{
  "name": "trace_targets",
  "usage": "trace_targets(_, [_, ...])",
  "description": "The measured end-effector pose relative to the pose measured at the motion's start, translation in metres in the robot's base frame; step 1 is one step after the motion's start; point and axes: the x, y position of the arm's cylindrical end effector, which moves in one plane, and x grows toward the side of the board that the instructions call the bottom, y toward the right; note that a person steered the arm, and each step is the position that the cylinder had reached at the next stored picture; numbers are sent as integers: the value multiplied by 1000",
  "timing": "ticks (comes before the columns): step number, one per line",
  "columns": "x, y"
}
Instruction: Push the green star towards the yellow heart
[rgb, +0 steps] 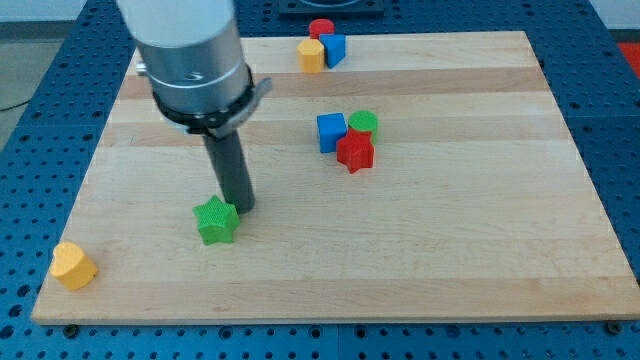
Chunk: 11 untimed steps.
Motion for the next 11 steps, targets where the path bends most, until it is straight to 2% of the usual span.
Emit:
trace_targets(1, [9, 10])
trace_targets(4, [10, -50])
trace_targets(8, [53, -66])
trace_targets(11, [39, -84])
